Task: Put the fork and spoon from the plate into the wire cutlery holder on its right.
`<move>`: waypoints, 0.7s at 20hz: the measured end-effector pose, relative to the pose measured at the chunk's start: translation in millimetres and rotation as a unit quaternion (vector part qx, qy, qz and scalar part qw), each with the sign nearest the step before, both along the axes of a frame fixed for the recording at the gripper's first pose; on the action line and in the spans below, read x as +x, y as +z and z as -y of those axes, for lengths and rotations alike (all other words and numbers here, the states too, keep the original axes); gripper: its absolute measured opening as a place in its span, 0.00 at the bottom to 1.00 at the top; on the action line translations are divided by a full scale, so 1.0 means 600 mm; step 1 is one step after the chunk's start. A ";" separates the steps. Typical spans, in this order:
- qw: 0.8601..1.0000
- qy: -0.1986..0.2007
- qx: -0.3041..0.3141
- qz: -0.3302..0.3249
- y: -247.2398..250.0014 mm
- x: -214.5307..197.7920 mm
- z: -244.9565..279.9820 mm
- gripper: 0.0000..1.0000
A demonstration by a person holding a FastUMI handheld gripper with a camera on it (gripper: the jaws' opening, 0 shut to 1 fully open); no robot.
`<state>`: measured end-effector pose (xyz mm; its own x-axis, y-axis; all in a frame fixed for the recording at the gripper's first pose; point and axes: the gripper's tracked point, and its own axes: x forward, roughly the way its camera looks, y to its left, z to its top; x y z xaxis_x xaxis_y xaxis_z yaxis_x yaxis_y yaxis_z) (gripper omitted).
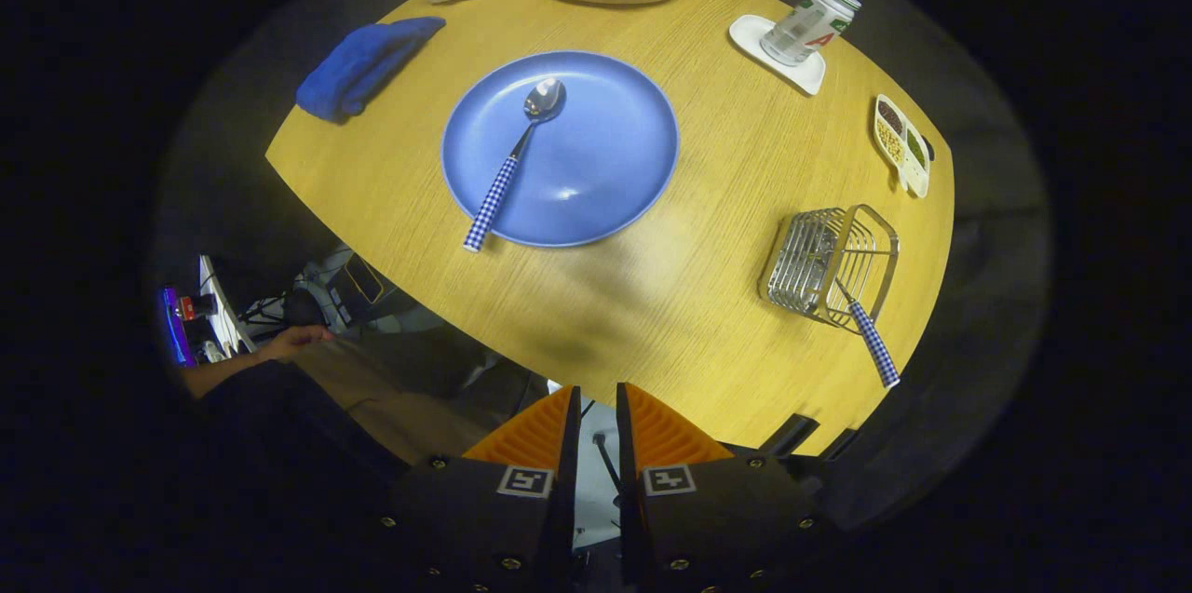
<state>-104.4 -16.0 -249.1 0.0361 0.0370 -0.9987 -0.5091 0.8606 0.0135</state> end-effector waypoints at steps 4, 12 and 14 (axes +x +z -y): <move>0.999 -0.009 0.046 0.007 -0.010 0.006 -0.064 0.21; 0.994 -0.051 0.094 0.014 -0.015 0.046 -0.141 0.21; 0.993 -0.064 0.102 0.016 -0.020 0.061 -0.156 0.23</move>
<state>-67.8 77.9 -261.1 0.0844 0.2324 -0.9690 -0.3989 0.8990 0.1809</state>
